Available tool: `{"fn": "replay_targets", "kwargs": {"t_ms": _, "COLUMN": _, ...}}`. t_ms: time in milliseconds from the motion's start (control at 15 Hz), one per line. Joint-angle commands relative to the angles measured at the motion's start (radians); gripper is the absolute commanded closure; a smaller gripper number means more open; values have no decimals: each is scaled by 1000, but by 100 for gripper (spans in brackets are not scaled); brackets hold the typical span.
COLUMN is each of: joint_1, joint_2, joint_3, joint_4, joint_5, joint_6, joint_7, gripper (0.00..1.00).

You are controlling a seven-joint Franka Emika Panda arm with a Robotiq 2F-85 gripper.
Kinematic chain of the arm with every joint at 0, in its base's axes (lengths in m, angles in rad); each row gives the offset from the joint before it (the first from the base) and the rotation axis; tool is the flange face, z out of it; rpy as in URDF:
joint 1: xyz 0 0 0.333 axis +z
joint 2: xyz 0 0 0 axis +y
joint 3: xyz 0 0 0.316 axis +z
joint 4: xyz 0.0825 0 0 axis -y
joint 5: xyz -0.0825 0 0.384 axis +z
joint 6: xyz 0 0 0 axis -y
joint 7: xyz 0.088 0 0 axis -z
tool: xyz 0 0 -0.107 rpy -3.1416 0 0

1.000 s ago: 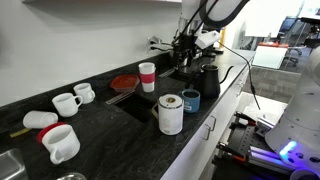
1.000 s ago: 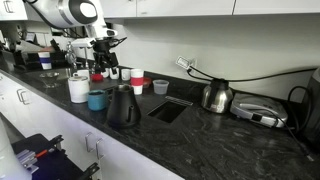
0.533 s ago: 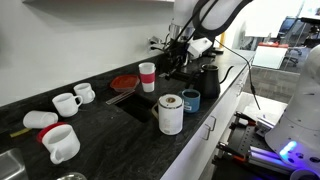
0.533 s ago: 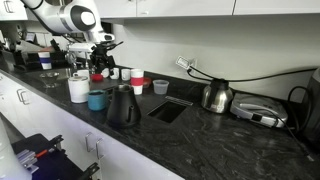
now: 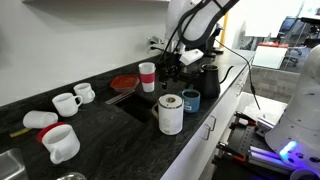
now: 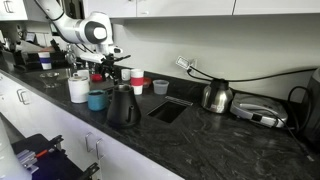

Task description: Put the black lid on the black kettle

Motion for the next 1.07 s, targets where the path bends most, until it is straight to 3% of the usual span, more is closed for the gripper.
{"fn": "replay_targets", "kwargs": {"t_ms": 0, "joint_1": 6, "joint_2": 72, "joint_3": -15, "joint_4": 66, "joint_5": 52, "joint_6": -17, "joint_7": -44, "gripper": 0}}
{"fn": "replay_targets", "kwargs": {"t_ms": 1000, "joint_1": -2, "joint_2": 184, "joint_3": -44, "joint_4": 95, "joint_5": 45, "joint_6": -21, "joint_7": -25, "gripper": 0}}
